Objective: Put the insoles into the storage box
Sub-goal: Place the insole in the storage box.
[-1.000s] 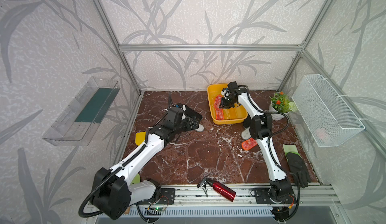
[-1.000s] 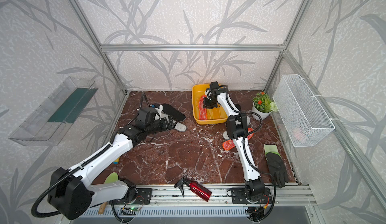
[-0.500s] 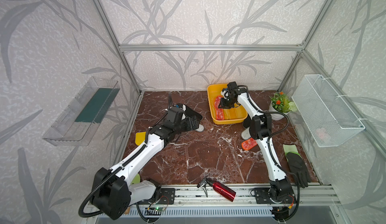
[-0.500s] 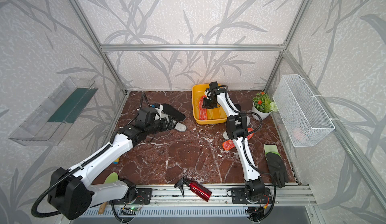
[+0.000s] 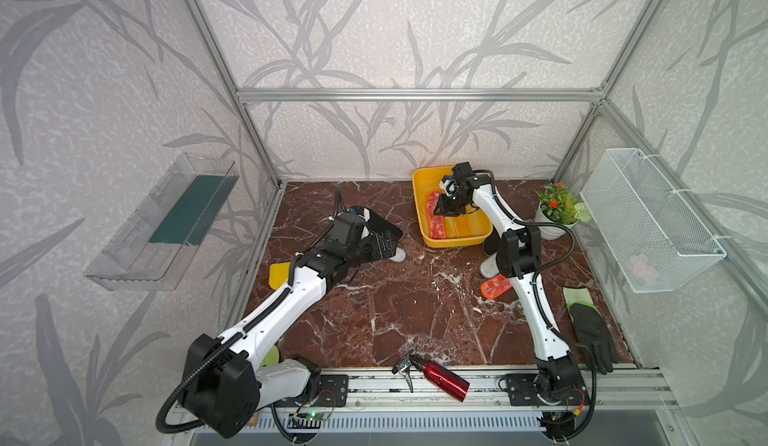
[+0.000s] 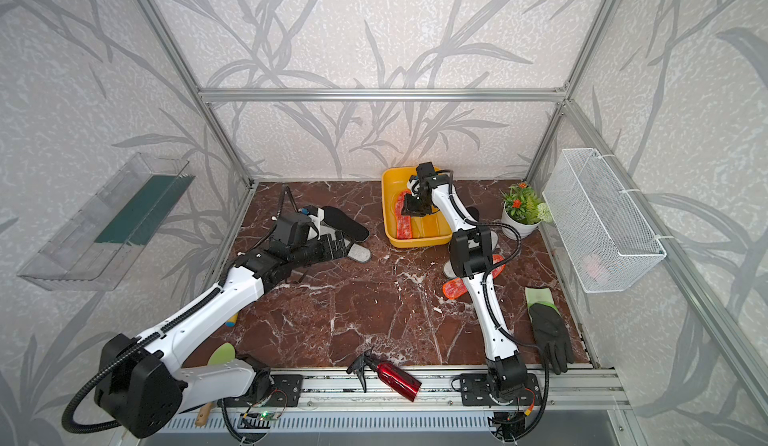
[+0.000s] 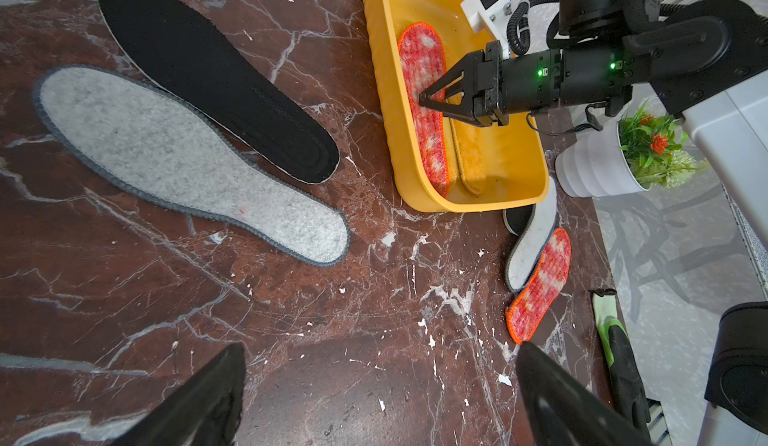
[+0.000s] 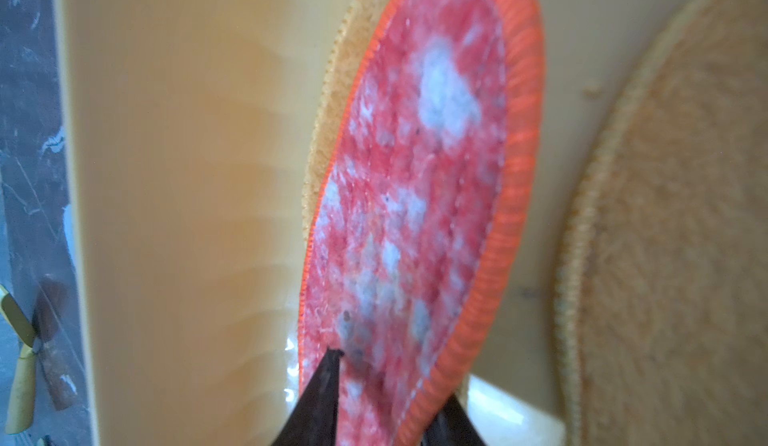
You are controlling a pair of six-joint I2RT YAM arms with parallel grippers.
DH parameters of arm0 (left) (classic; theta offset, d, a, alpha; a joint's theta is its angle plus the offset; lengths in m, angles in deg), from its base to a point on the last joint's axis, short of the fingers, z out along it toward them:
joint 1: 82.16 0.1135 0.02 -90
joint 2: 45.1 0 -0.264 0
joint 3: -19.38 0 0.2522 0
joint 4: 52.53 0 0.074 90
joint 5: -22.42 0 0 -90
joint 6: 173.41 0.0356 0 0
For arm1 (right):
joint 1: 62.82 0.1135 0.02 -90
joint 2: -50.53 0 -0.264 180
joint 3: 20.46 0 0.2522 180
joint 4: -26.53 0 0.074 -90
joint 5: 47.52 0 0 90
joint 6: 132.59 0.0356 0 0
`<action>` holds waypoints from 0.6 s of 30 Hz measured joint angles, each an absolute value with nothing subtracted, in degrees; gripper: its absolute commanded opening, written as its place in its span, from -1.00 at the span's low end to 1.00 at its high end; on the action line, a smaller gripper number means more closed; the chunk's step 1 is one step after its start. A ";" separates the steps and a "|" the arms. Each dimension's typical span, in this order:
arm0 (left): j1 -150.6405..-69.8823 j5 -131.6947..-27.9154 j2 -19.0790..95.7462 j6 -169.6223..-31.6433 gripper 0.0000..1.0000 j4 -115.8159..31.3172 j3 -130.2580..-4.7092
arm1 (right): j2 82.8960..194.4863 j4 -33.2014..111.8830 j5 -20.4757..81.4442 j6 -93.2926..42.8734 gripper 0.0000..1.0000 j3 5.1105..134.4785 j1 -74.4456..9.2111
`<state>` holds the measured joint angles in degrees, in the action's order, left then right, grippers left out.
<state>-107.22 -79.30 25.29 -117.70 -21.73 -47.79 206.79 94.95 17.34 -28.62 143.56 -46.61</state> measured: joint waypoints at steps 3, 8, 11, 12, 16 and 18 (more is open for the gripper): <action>-107.22 -79.32 25.29 -117.70 0.98 -21.95 -47.79 | 206.79 94.77 17.12 -26.82 -0.35 143.56 -46.31; -107.22 -79.35 25.29 -117.70 0.99 -22.08 -47.79 | 206.73 94.55 18.34 -24.40 -0.34 143.56 -45.41; -107.22 -79.48 25.29 -117.70 0.99 -22.06 -47.79 | 206.68 94.57 19.28 -23.90 -0.33 143.56 -44.91; -107.22 -79.48 25.29 -117.70 0.99 -22.06 -47.79 | 206.68 94.60 19.70 -23.92 -0.32 143.56 -44.84; -107.22 -79.50 25.29 -117.67 0.99 -22.06 -47.79 | 206.25 94.95 21.31 -24.27 -0.30 143.56 -44.43; -107.20 -79.50 25.29 -117.70 0.99 -22.06 -47.79 | 205.59 95.36 22.10 -24.79 -0.27 143.56 -44.40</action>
